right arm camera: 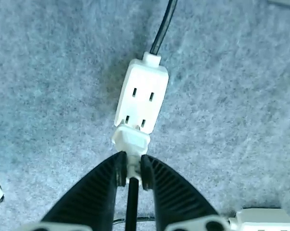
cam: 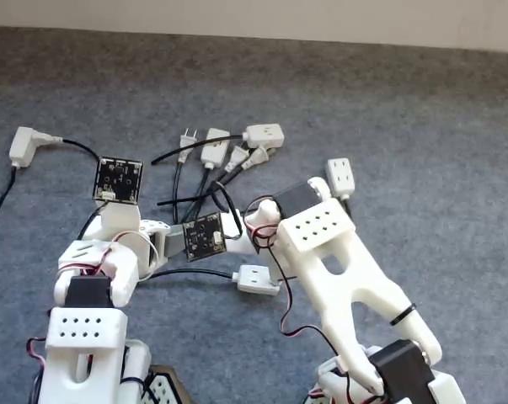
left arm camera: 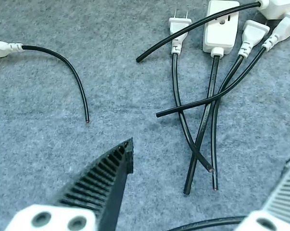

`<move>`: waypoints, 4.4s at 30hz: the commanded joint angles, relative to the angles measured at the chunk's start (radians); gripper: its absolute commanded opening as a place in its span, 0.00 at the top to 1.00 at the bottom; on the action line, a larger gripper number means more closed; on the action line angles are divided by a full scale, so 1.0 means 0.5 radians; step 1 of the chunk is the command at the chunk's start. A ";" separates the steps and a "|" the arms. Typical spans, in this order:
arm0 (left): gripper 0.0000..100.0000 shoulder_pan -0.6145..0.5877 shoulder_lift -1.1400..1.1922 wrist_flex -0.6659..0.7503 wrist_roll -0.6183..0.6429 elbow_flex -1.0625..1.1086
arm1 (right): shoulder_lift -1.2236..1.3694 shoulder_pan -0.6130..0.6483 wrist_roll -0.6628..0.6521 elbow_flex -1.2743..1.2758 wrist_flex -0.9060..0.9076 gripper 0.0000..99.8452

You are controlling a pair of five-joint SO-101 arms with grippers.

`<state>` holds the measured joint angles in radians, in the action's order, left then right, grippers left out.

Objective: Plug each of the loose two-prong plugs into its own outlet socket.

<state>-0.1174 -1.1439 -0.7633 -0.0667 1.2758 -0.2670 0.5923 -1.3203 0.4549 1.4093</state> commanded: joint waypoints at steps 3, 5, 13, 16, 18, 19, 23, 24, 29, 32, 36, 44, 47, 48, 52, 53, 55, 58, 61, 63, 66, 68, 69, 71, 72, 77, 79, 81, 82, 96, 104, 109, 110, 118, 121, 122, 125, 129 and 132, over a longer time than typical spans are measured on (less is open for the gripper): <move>0.56 -0.002 -0.005 0.018 0.009 -0.011 | -0.072 0.029 -0.021 -0.017 -0.026 0.99; 0.56 -0.002 -0.005 0.018 0.009 -0.011 | -0.075 0.032 -0.021 -0.017 -0.026 0.99; 0.56 -0.002 -0.005 0.018 0.009 -0.011 | -0.084 0.094 -0.018 -0.020 -0.026 0.99; 0.56 -0.002 -0.005 0.018 0.009 -0.011 | -0.084 0.084 -0.015 -0.020 -0.091 0.99; 0.56 0.008 -0.005 0.018 0.009 -0.011 | -0.075 0.081 -0.015 -0.020 -0.106 0.99; 0.56 0.020 -0.005 0.018 0.009 -0.011 | -0.072 0.081 -0.015 -0.020 -0.106 0.99; 0.56 0.029 -0.005 0.018 0.009 -0.011 | -0.072 0.060 -0.015 -0.020 -0.109 0.99; 0.56 0.029 -0.005 0.018 0.009 -0.011 | -0.072 0.048 -0.015 -0.020 -0.112 0.99; 0.56 0.029 -0.005 0.018 0.009 -0.011 | -0.069 -0.048 -0.015 -0.020 -0.189 0.99; 0.56 0.029 -0.005 0.015 0.009 -0.011 | -0.069 -0.038 -0.021 -0.011 -0.180 0.99; 0.56 0.029 -0.005 0.015 0.009 -0.011 | -0.072 -0.020 -0.028 -0.002 -0.173 0.99; 0.56 0.029 -0.005 0.015 0.009 -0.011 | -0.072 0.041 -0.117 -0.008 -0.011 0.99; 0.56 0.029 -0.005 0.015 0.009 -0.011 | -0.069 0.075 -0.120 -0.002 -0.008 0.99; 0.56 0.029 -0.005 0.015 0.009 -0.011 | -0.069 0.078 -0.120 -0.002 -0.008 0.99; 0.56 0.029 -0.005 0.015 0.009 -0.011 | 0.008 0.081 -0.117 -0.002 -0.008 0.99; 0.56 0.029 -0.005 0.015 0.009 -0.011 | 0.051 0.081 -0.114 -0.002 -0.014 0.99; 0.56 0.029 -0.005 0.015 0.009 -0.011 | 0.152 0.081 -0.086 -0.005 -0.023 0.99; 0.56 0.029 -0.005 0.015 0.009 -0.011 | 0.247 0.084 -0.037 -0.020 -0.026 0.99; 0.56 0.029 -0.005 0.015 0.009 -0.011 | 0.235 0.087 -0.021 -0.011 -0.060 0.99; 0.56 0.029 -0.005 0.015 0.009 -0.011 | 0.207 0.084 0.021 -0.005 -0.112 0.99; 0.56 0.029 -0.005 0.015 0.009 -0.011 | 0.201 0.084 0.040 -0.008 -0.118 0.99; 0.56 0.029 -0.005 0.015 0.009 -0.011 | 0.207 0.109 0.040 -0.002 -0.124 0.99; 0.56 0.029 -0.005 0.015 0.009 -0.011 | 0.207 0.127 0.040 -0.002 -0.124 0.99; 0.56 0.029 -0.005 0.015 0.009 -0.011 | 0.210 0.183 0.040 0.005 -0.121 0.99; 0.56 0.029 -0.005 0.015 0.009 -0.011 | 0.210 0.201 0.040 0.005 -0.118 0.99; 0.56 0.029 -0.005 0.015 0.009 -0.011 | 0.207 0.226 0.043 0.140 -0.121 0.99; 0.56 0.029 -0.005 0.015 0.009 -0.011 | 0.198 0.219 0.043 0.192 -0.121 0.99; 0.56 0.029 -0.005 0.015 0.009 -0.011 | 0.192 0.213 0.043 0.219 -0.121 0.99; 0.56 0.029 -0.005 0.015 0.009 -0.011 | 0.192 0.207 0.043 0.222 -0.121 0.99; 0.56 0.029 -0.005 0.015 0.009 -0.011 | 0.189 -0.005 0.095 0.318 -0.287 0.99; 0.56 0.029 -0.005 0.025 0.009 -0.011 | 0.189 -0.014 0.209 0.315 -0.284 0.79; 0.56 0.029 -0.005 0.025 0.009 -0.011 | 0.133 -0.014 0.470 0.087 -0.244 0.61; 0.56 0.029 -0.005 0.025 0.009 -0.011 | 0.109 -0.011 0.503 0.020 -0.192 0.61; 0.56 0.057 -0.005 0.015 0.009 -0.023 | -0.118 -0.140 0.804 -0.750 0.453 0.61; 0.56 0.143 -0.002 -0.095 -0.028 -0.075 | -0.155 -0.290 1.071 -1.045 0.624 0.61; 0.56 0.195 0.008 -0.190 -0.083 -0.124 | -0.170 -0.351 1.181 -1.125 0.667 0.61; 0.56 0.400 0.155 -0.454 -0.252 -0.302 | -0.238 -0.597 1.501 -1.208 0.704 0.61; 0.56 0.542 0.539 -0.568 -0.509 -0.572 | -0.477 -0.956 1.878 -0.971 0.557 0.61; 0.56 0.539 0.885 -0.571 -0.651 -0.861 | -0.747 -1.042 2.081 -0.397 0.287 0.61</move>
<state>0.1358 -0.8938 -1.0395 -0.3061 1.0334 -0.5063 0.1181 -0.3751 0.0407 1.6594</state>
